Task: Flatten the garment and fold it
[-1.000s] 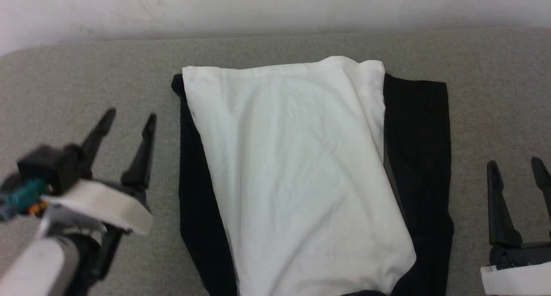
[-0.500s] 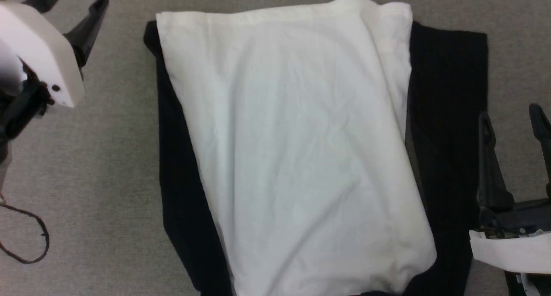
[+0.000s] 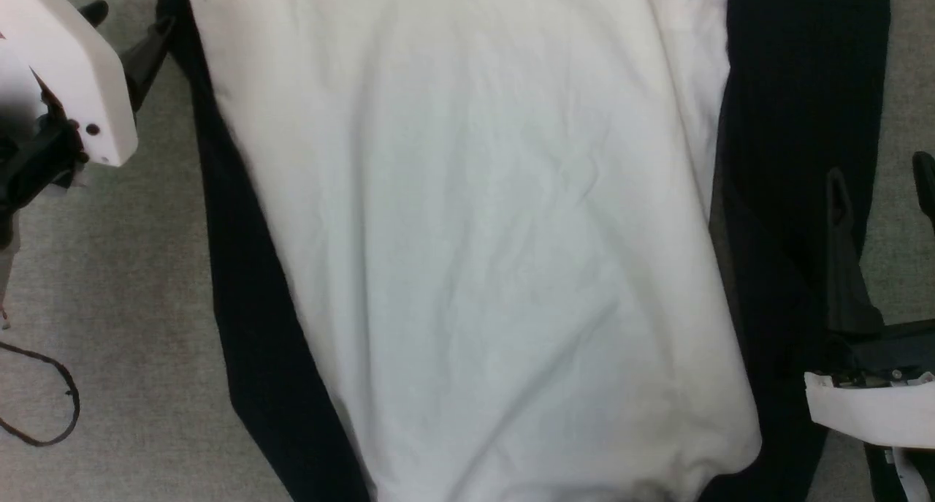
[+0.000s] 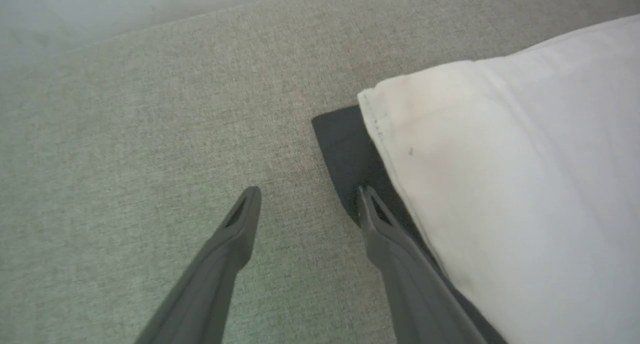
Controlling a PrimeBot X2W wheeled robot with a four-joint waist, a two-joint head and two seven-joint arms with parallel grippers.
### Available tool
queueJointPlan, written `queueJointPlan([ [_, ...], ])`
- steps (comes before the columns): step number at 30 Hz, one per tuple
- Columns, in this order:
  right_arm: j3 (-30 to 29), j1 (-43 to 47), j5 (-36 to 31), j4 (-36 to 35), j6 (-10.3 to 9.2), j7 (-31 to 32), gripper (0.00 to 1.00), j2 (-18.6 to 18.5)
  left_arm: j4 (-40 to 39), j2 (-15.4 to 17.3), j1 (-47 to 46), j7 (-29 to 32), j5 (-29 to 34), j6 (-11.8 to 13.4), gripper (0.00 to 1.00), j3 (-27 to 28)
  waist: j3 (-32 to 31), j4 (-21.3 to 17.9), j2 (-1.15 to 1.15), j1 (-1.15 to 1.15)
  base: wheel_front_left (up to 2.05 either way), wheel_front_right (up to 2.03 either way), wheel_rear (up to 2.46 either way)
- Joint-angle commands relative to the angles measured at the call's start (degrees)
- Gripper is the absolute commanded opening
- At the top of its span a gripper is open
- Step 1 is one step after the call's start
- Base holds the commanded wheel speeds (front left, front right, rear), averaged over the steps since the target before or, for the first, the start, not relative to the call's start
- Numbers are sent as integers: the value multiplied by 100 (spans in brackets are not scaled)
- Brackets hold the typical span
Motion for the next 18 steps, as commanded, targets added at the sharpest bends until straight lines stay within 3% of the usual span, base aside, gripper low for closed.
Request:
queueJointPlan([
  [1,-41,-66,15,-16,-5,-2,100,15,36,-31,-39,60,-77,-42,100,-25,95,-38,0,-1,0,0,0],
  [9,-58,-150,-12,-30,-5,66,100,15,28,-87,5,195,-209,-78,100,-95,143,-22,0,-1,0,0,0],
  [10,-49,-167,-13,-29,-5,73,100,15,20,-99,15,220,-233,-94,86,-114,151,-26,0,-1,0,0,0],
  [11,-37,-183,-12,-26,-5,78,100,15,10,-112,23,224,-249,-115,49,-130,160,-33,0,-1,0,0,0],
  [12,-26,-195,-9,-22,-5,81,100,15,9,-129,34,217,-254,-125,36,-147,169,-40,0,-1,0,0,0],
  [13,-15,-203,-2,-17,-5,81,100,15,9,-145,50,221,-264,-152,0,-175,178,-49,0,-1,0,0,0],
  [18,-21,-218,34,27,-5,72,100,15,38,-252,84,65,-344,-248,0,-182,230,-104,0,-1,0,0,0],
])
